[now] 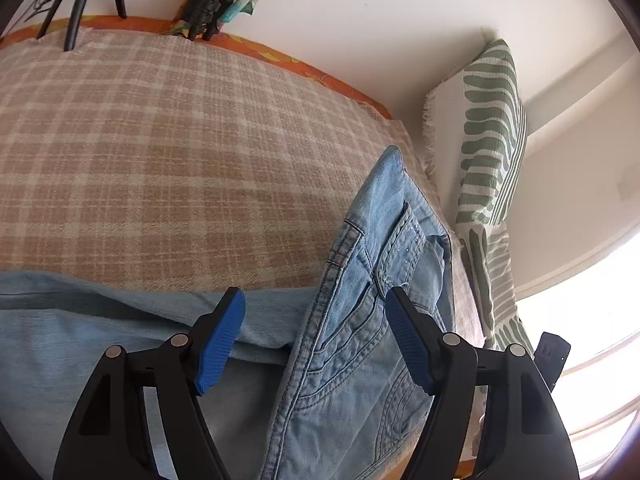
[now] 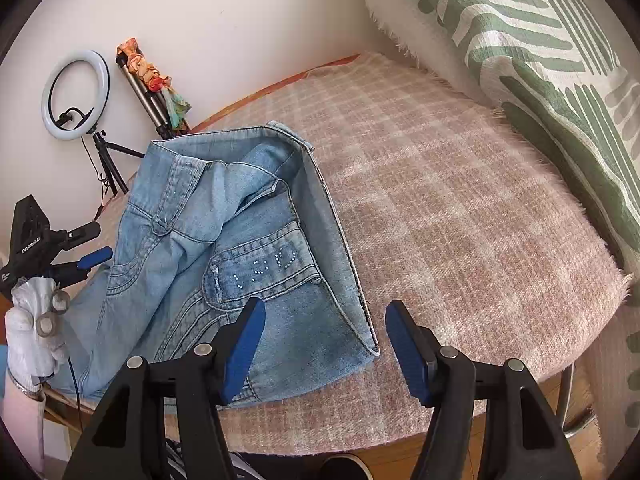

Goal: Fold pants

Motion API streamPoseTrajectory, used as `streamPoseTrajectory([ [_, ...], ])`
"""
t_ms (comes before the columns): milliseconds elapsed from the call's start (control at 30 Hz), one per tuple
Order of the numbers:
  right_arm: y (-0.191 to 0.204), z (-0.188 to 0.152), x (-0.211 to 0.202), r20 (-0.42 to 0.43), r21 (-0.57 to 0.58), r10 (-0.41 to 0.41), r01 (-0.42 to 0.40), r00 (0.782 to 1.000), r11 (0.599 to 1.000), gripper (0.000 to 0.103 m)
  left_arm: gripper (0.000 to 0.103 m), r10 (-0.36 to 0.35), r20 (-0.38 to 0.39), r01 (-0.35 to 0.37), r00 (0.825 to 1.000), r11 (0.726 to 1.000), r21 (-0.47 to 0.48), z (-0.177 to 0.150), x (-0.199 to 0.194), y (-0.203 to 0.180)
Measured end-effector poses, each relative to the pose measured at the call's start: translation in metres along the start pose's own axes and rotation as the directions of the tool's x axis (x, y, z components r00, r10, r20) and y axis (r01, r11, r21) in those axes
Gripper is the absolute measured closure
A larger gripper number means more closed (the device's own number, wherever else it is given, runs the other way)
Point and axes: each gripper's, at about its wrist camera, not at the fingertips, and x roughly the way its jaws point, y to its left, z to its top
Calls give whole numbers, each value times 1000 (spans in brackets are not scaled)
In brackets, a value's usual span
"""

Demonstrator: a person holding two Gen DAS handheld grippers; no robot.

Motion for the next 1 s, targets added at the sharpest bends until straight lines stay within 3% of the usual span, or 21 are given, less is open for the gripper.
streamPoseTrajectory([
  [133,-8,-2,11,-17,29,22,-21,1000,999,38,30,14,-64,-14,998,1000,-1,2,26,-4],
  [300,-7,-6,8,-6,23,53,-53,999,998,37,33,31,-51,-31,998,1000,2,4,31,-7],
  [367,-5,-8,10,-13,18,79,-79,997,997,46,35,2,-44,-2,999,1000,-1,5,31,-10],
  [400,-3,-10,10,-19,16,89,-88,996,996,50,47,-7,-38,7,999,1000,0,6,32,-12],
  [433,-1,-11,11,-20,9,87,-87,996,996,53,67,-17,-40,17,999,1000,1,7,33,-14],
  [467,1,-12,12,-21,2,85,-85,996,996,55,76,-17,-40,17,999,1000,7,7,34,-17],
  [500,3,-13,12,-22,0,88,-88,996,996,63,86,-12,-30,13,999,1000,15,8,34,-20],
  [533,5,-14,14,-28,2,97,-97,995,995,79,91,-15,-18,15,1000,1000,20,8,33,-22],
  [567,6,-15,15,-35,12,119,-119,992,993,87,92,-15,-8,15,1000,1000,25,8,31,-25],
  [633,8,-17,15,-31,34,156,-155,987,987,93,96,-21,19,21,1000,999,42,8,25,-33],
  [700,13,-17,7,-12,31,158,-157,987,987,95,96,-31,50,27,998,997,73,9,15,-45],
  [833,7,-12,-26,61,91,256,-261,965,961,96,97,-74,107,55,992,984,168,7,-9,-80],
  [900,6,-12,-44,84,98,300,-308,950,946,96,97,-111,116,82,987,970,228,1,-18,-105],
  [1000,9,-21,-61,95,83,312,-320,945,944,96,97,-145,118,94,982,928,360,-20,-22,-146],
])
